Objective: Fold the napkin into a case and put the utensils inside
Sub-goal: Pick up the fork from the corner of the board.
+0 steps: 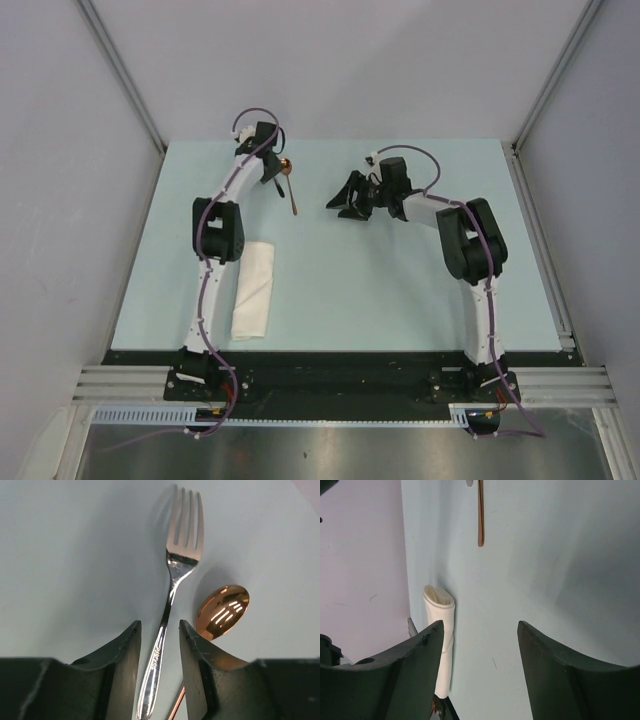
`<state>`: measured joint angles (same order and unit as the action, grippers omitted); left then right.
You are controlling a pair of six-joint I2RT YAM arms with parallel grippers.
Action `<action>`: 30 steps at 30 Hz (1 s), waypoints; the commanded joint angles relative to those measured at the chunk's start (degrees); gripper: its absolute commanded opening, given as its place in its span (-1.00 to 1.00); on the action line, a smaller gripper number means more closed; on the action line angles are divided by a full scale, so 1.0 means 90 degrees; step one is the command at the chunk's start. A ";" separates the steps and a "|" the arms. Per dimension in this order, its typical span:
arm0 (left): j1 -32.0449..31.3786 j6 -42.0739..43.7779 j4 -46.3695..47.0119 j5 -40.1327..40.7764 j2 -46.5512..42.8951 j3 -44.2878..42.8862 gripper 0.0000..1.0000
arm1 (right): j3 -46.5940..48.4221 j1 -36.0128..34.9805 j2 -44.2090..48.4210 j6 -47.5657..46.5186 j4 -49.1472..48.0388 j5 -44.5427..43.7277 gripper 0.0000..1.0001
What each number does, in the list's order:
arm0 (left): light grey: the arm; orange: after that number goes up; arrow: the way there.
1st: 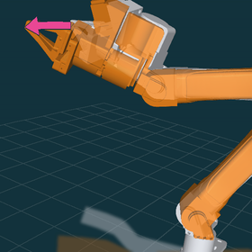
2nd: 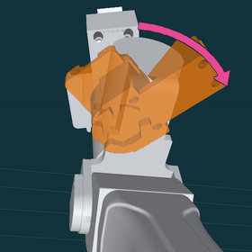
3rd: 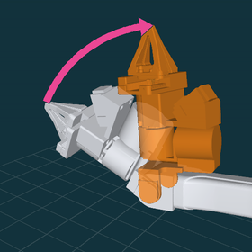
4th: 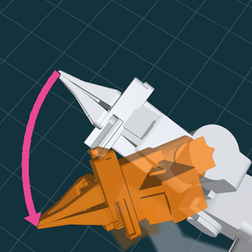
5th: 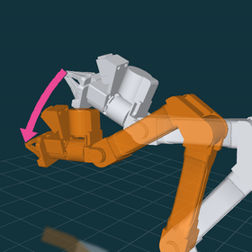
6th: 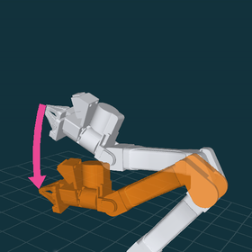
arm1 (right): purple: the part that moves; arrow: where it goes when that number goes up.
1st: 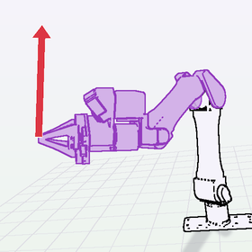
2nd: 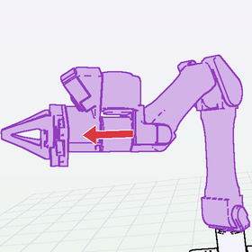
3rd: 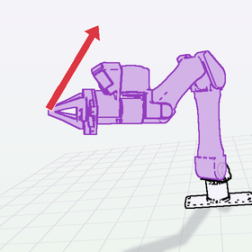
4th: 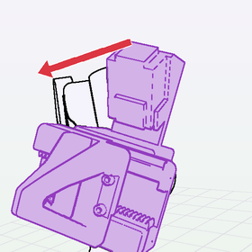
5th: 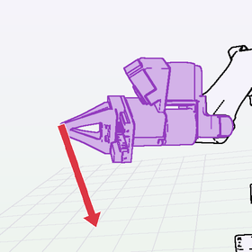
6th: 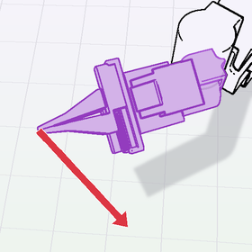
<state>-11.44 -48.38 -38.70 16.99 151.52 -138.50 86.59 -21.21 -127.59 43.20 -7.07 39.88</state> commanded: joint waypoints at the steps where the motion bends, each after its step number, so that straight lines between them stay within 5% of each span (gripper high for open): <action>1: -0.0232 0.1262 -0.0533 0.0308 0.0174 -0.0518 -0.13 | -0.0323 0.0140 0.0845 0.0073 -0.0640 0.0188 0.30; 17: -0.0721 0.2778 -0.1247 0.1256 0.0224 -0.0655 -0.18 | -0.2003 0.0560 0.2252 0.0288 -0.1616 0.0471 0.28; 20: -0.0750 0.2690 -0.1296 0.0994 0.0342 -0.0570 -0.29 | -0.2159 0.0618 0.2399 0.0288 -0.1675 0.0491 0.28; 22: -0.0614 0.2369 -0.1539 0.0692 0.0362 -0.0628 -0.60 | -0.2247 0.0667 0.2467 0.0307 -0.1714 0.0501 0.28; 26: -0.0487 0.2134 -0.0614 0.0134 -0.0448 0.1213 -0.79 | -0.2404 0.0726 0.2604 0.0356 -0.1763 0.0550 0.28; 30: -0.0603 0.2075 -0.0533 -0.0364 -0.0683 0.1531 -1.00 | -0.2482 0.0707 0.2731 0.0259 -0.1617 0.0472 0.28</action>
<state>-16.53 -27.99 -40.29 21.76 146.32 -129.45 64.64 -14.83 -106.50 46.11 -19.81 43.81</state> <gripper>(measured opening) 0.140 0.641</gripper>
